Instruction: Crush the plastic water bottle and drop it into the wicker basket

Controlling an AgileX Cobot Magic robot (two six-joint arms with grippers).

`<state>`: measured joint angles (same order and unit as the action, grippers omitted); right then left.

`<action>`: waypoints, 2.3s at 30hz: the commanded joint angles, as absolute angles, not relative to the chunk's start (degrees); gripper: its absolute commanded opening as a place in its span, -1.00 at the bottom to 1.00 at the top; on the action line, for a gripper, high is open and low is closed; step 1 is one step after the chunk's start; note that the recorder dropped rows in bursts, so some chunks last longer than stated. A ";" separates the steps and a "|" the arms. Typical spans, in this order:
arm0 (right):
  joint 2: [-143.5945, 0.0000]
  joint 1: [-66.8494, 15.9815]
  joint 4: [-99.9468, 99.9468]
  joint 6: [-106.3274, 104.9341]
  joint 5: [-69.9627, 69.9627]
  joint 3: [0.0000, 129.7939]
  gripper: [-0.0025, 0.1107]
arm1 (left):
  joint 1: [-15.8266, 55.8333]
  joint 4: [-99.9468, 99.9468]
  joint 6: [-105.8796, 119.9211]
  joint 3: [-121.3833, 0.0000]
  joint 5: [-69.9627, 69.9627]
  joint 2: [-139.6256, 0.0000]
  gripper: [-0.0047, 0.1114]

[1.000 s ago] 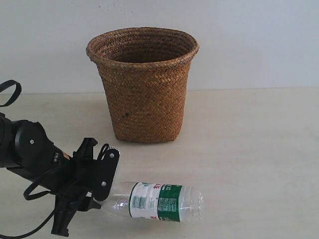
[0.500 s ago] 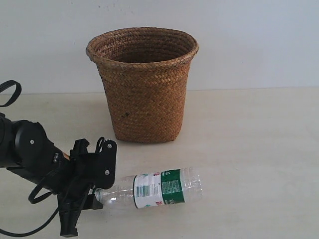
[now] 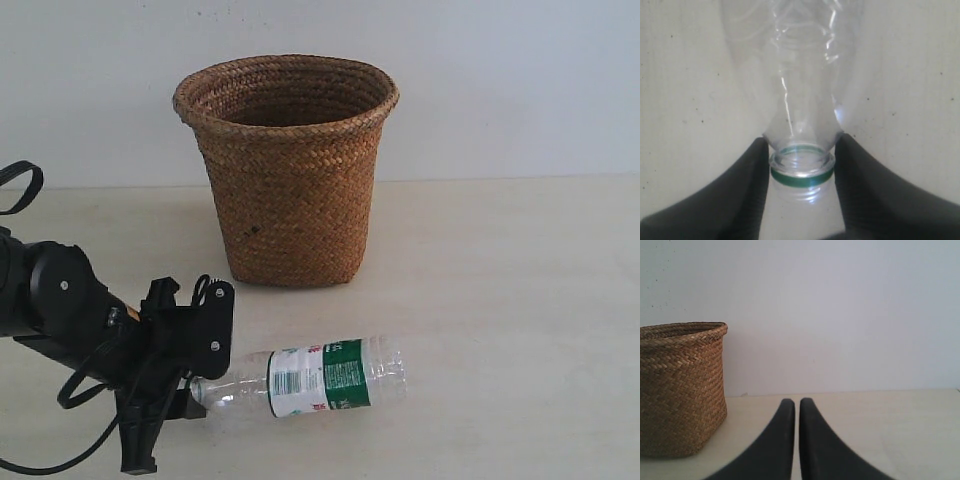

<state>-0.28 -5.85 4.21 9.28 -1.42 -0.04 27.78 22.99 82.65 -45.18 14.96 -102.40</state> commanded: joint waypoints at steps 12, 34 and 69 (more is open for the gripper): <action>0.00 -5.87 -0.69 52.82 -21.94 0.00 -0.94 | 28.07 22.97 82.77 -45.41 15.65 -102.50 -0.85; -57.19 -5.87 74.30 106.35 -47.68 29.92 -0.94 | 28.07 22.97 82.77 -45.41 14.86 -102.50 -0.85; -90.57 -36.58 99.46 119.54 -10.73 42.69 -0.94 | 28.07 23.32 81.83 -45.41 14.98 -102.50 -0.85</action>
